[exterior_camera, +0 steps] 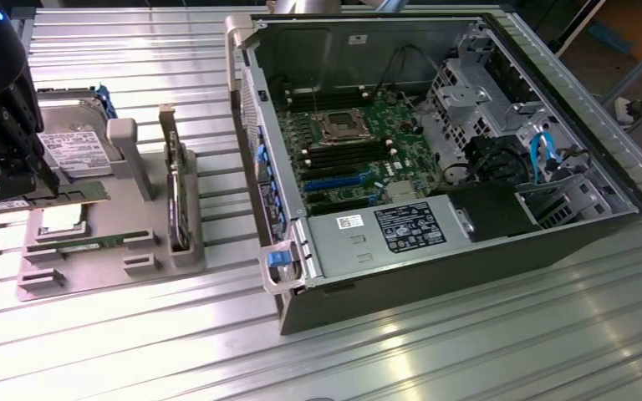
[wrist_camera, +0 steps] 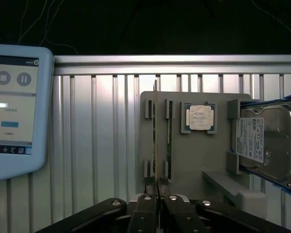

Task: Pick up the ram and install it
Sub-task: 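Pick up the ram and move it above insertion slot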

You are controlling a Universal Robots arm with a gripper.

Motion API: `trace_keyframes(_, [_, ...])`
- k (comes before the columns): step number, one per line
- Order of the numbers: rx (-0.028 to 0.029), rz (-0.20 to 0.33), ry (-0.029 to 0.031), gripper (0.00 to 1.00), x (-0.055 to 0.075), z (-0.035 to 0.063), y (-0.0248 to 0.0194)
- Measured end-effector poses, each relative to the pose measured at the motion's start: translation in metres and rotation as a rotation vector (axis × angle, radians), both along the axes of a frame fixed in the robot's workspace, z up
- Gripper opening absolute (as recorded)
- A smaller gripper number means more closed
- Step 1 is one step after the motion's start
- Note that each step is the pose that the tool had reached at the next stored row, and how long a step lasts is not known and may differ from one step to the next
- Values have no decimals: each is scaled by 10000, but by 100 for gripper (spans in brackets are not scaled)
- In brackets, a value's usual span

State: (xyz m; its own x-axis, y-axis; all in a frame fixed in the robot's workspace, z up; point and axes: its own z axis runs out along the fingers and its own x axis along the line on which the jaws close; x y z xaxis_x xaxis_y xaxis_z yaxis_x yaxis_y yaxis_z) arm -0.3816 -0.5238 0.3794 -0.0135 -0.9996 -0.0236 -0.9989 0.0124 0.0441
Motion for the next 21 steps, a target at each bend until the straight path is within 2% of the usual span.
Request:
trace_keyframes(10, [-1, 1, 2, 12, 26, 1, 0])
trace_keyframes(21, [-1, 0, 1, 12, 132, 1, 0])
